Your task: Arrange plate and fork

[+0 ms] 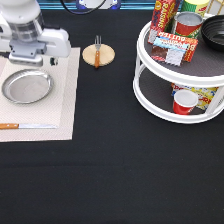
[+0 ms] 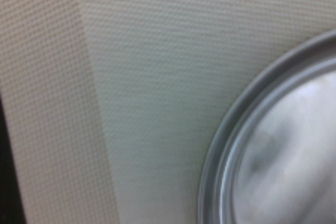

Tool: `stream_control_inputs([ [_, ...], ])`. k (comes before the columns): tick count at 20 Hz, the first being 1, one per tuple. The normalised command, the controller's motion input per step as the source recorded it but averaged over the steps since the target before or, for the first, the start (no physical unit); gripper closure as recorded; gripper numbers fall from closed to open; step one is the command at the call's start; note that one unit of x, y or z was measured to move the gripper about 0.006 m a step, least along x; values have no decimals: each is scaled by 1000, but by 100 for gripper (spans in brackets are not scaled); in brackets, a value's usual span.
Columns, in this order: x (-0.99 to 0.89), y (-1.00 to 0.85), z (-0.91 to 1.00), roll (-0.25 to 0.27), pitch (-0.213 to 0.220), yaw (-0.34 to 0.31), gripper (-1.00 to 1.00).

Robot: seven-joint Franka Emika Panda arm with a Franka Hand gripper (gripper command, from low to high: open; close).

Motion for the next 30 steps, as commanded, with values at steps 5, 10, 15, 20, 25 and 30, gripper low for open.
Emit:
stream_control_inputs([
  [5, -835, 653, 64, -133, -123, 0, -100],
  [10, -675, 733, 3, -133, -117, 12, -100],
  [15, -578, 722, -17, -114, -94, 45, -100],
  [20, -482, 640, -157, -48, -126, 102, -100],
  [25, -514, 630, -287, -2, -167, 105, -100],
  [30, -565, 504, -369, 0, -207, 126, -100],
])
